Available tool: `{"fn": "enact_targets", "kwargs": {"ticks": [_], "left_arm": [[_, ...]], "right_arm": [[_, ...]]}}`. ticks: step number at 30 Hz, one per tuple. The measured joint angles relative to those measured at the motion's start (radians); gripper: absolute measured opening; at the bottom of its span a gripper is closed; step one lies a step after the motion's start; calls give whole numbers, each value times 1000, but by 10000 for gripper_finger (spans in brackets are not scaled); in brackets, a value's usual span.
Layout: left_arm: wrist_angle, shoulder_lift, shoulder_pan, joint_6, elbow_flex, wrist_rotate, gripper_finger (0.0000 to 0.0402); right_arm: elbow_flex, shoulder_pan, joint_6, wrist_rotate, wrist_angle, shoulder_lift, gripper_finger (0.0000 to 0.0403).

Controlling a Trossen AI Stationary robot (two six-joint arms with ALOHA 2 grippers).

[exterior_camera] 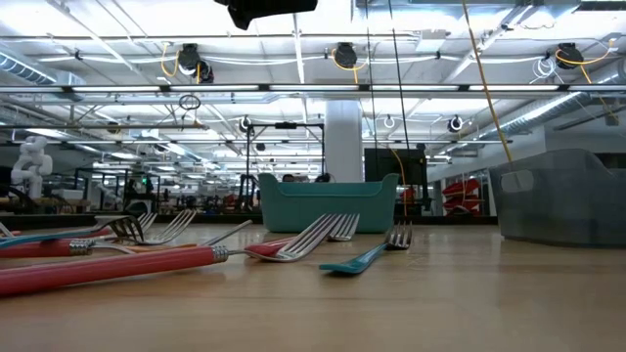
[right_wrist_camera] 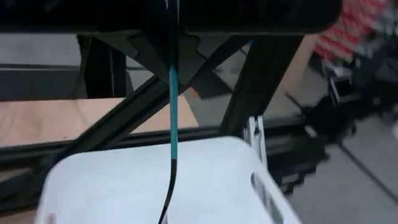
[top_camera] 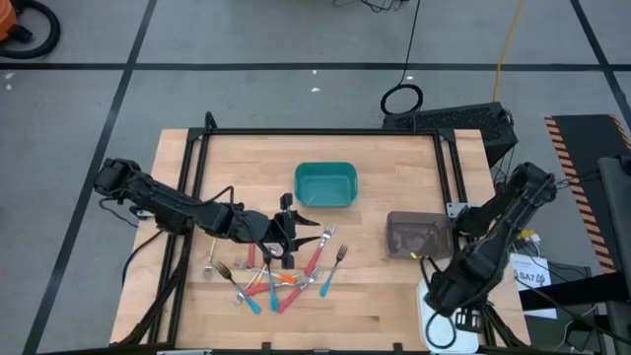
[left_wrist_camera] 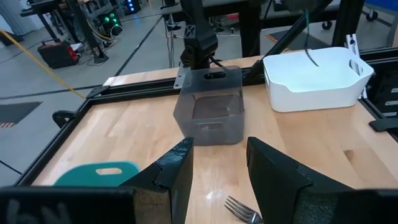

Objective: Sort silverware by color (type)
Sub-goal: Put the blue fork into the white bin

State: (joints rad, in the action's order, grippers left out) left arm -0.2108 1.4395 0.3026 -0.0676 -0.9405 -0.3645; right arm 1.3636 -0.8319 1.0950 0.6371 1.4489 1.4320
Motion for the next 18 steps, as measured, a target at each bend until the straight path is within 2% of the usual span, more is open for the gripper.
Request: {"fn": "enact_targets", "kwargs": {"ticks": [8,12,18], "left_arm": [[6,1,-1,14,0,0,150],[8,1,0,25,0,0,150],[11,1,0,22,0,0,150]], "right_arm": [[0,79,-318,3,35,127,4],[-1,103,-488,65,127,190,4],[-3,106,-643,74,123,233,4]]}}
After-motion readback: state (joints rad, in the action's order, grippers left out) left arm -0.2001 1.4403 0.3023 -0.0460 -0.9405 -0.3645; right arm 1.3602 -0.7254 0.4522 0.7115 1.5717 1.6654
